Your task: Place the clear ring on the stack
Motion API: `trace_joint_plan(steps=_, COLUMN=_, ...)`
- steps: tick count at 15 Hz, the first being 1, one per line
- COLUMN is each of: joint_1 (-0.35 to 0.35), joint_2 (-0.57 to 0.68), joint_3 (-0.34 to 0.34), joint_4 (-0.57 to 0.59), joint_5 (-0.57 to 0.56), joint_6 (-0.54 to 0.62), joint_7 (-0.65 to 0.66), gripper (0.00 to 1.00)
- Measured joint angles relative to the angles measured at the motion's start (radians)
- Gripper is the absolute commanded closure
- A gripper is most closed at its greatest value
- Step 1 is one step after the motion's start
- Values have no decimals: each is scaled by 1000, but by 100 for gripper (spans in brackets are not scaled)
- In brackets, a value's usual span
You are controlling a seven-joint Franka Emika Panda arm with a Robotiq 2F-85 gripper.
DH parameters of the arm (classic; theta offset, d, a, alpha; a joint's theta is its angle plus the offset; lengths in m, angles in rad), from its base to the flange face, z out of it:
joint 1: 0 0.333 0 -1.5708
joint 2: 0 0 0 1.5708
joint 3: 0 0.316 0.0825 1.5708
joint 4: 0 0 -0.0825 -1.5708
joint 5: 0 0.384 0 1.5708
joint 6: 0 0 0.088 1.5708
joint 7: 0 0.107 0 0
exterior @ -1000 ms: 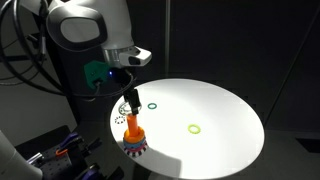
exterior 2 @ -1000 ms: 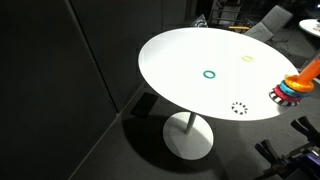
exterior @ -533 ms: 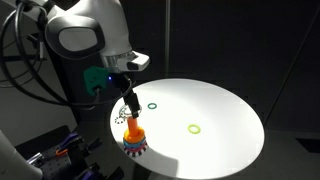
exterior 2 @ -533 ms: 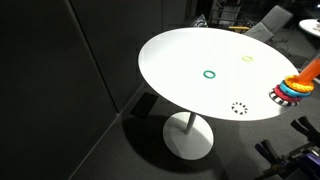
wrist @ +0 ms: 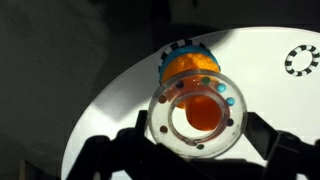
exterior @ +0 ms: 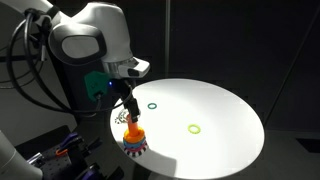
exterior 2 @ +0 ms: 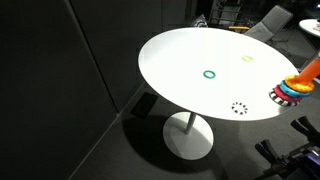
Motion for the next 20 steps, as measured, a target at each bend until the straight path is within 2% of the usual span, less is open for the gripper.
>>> trace_joint_plan(steps=11, joint_1=15, joint_2=39, joint_3=-32, joint_4=-1, joint_5=99, joint_6=27, joint_7=-91, gripper=30)
trace_joint_plan(steps=20, joint_1=53, joint_2=59, joint_3=-45, joint_4=1, joint_5=182, joint_6=40, joint_7=-150, gripper=30)
